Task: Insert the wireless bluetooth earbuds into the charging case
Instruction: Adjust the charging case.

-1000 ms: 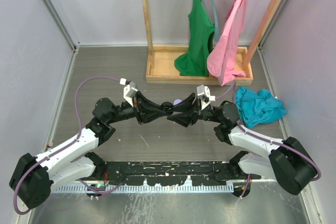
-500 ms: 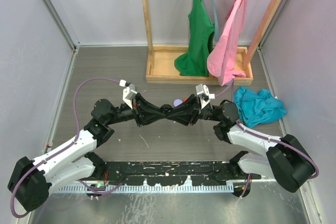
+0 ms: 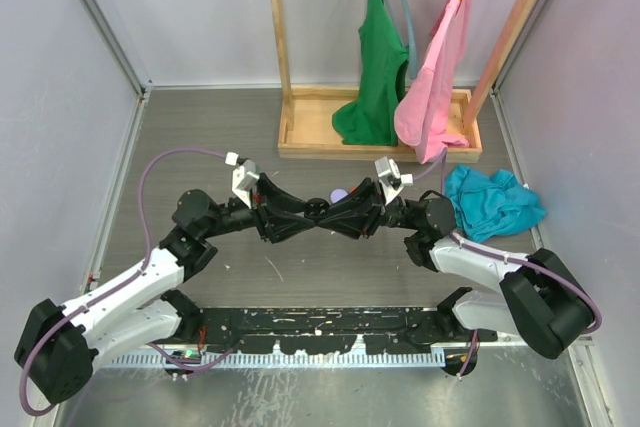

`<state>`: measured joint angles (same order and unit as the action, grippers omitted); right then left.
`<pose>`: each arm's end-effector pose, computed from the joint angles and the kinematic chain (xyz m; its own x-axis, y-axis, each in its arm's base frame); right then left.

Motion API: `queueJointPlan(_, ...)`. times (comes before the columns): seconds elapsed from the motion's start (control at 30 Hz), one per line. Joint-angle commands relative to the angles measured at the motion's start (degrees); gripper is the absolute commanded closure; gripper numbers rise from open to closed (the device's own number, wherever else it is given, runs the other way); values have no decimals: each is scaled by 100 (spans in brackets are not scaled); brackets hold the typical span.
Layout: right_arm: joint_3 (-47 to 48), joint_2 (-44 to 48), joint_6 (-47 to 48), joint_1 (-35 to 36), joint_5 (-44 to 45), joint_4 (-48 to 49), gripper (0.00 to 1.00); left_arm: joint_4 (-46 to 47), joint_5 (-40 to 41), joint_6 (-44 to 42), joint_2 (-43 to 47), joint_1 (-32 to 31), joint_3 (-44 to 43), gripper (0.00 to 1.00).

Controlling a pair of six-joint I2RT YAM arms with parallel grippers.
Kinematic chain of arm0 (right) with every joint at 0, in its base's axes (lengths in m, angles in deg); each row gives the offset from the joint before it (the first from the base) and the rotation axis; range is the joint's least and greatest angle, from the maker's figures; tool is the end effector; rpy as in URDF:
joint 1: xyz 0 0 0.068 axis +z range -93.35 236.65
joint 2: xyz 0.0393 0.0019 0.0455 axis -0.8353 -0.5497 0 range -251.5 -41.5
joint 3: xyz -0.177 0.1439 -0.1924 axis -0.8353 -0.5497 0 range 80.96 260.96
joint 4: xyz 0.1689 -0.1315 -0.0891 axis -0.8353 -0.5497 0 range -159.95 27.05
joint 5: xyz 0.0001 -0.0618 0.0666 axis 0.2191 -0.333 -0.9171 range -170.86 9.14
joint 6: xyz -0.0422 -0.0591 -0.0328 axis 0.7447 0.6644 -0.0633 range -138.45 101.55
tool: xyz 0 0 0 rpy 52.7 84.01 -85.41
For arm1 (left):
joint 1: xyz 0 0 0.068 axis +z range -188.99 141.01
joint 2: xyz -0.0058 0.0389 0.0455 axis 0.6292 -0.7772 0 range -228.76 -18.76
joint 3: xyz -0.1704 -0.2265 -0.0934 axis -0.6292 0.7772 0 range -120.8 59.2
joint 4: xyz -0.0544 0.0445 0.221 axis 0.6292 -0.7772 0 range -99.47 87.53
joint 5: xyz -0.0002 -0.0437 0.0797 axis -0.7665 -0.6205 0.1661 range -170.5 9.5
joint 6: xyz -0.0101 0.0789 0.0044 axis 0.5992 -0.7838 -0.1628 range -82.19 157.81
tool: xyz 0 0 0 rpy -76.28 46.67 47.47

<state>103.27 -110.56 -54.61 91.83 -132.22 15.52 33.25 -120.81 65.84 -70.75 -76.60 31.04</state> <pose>0.1369 0.1622 0.3320 -0.1856 0.3198 -0.9291 -0.9825 -0.0756 0.1703 0.1187 -0.1474 0.3372 -0.3102 -0.2134 -0.9264 0.9302 0.1331 -0.3422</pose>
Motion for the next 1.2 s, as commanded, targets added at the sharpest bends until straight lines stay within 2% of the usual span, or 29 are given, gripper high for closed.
queueJointPlan(0.0,257,20,-129,15,-15,598,92,465,80,121,-92,16,61,51)
queueJointPlan(0.17,256,0,-128,37,18,640,92,749,60,274,-224,3,59,51)
queueJointPlan(0.33,263,-70,-128,101,32,710,92,850,96,296,-323,-93,35,57)
queueJointPlan(0.5,257,-80,-126,120,20,722,91,880,117,247,-332,-124,38,68)
queueJointPlan(0.57,257,-65,-124,129,22,722,90,877,116,187,-313,-125,64,76)
queueJointPlan(0.7,224,29,11,128,46,541,82,808,170,-85,-195,-132,152,89)
queueJointPlan(0.8,226,271,457,125,129,-146,69,608,365,-427,-37,-125,286,93)
queueJointPlan(0.97,248,911,1410,121,435,-1888,52,381,716,-1119,303,-122,571,93)
queueJointPlan(1.07,279,1261,1961,114,800,-2996,45,357,986,-1489,513,-126,817,94)
queueJointPlan(1.17,376,1551,2421,112,1413,-4191,42,312,1163,-1797,706,-120,991,96)
